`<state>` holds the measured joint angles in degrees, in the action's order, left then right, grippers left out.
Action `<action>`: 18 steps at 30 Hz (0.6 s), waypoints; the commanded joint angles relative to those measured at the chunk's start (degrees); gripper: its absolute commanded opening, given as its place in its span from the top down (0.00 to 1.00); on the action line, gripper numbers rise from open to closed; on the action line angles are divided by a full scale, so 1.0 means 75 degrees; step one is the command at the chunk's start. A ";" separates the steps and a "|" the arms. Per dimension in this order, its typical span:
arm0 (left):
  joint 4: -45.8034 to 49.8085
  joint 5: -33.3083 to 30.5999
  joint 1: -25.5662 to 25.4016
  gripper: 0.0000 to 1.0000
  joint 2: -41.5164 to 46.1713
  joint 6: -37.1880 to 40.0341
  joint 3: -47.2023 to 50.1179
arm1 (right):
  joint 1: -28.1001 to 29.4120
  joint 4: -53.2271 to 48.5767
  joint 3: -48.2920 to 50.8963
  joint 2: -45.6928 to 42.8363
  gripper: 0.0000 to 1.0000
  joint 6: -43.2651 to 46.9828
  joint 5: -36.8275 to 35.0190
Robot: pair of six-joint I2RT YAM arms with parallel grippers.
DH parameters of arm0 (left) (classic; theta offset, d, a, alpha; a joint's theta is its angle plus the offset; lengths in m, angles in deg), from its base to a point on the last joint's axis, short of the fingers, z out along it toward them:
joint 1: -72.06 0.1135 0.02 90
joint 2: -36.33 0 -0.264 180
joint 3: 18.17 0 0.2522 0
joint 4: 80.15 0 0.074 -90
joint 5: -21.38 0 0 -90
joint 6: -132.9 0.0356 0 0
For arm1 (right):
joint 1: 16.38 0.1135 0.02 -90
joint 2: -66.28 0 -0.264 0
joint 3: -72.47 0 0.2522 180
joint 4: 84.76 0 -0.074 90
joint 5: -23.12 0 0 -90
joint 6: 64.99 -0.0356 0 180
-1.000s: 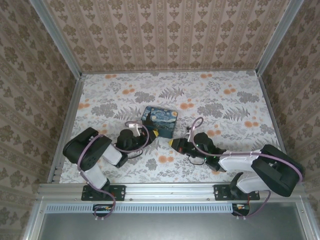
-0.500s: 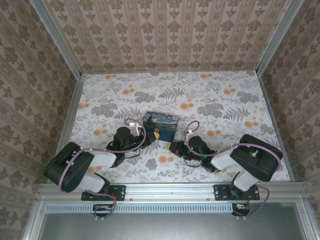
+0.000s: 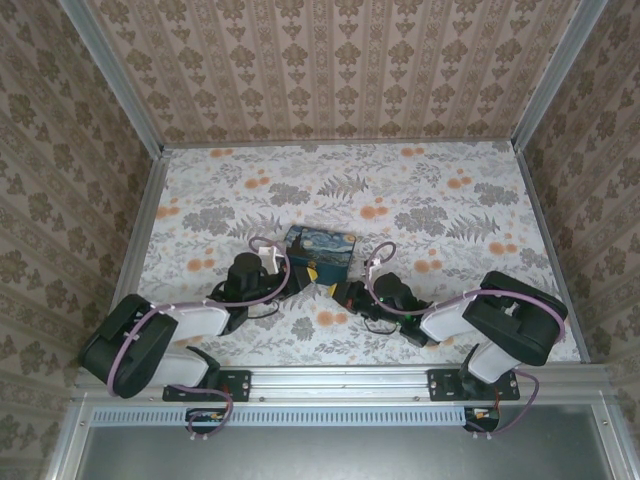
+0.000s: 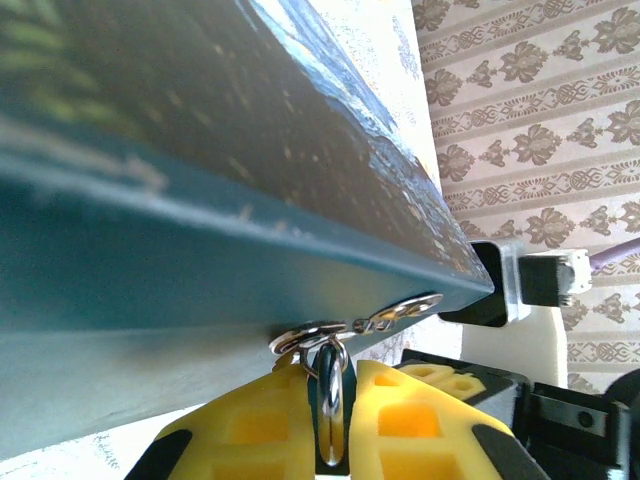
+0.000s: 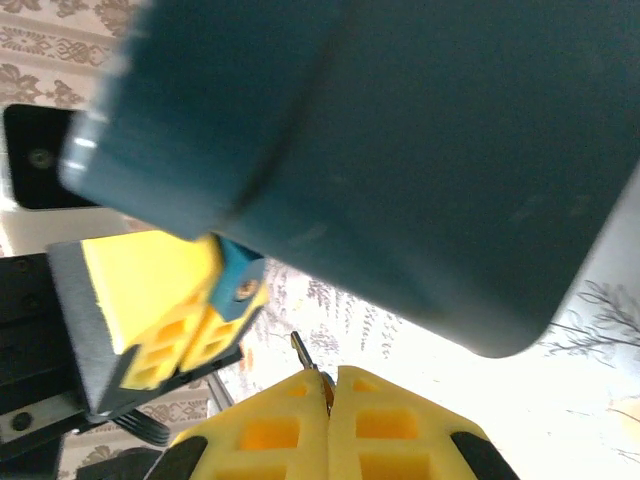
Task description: Unlock a padlock with a key
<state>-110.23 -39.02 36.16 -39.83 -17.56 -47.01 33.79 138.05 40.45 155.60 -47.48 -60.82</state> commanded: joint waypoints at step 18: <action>-0.0789 -0.0081 0.0017 1.00 -0.0017 -0.0170 -0.0053 | 0.0104 0.0708 -0.0460 0.0654 1.00 -0.0378 -0.0328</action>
<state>-112.92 -39.33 36.16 -41.18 -19.05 -47.01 34.16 141.42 38.15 160.34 -49.69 -62.04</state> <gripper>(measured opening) 0.098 0.065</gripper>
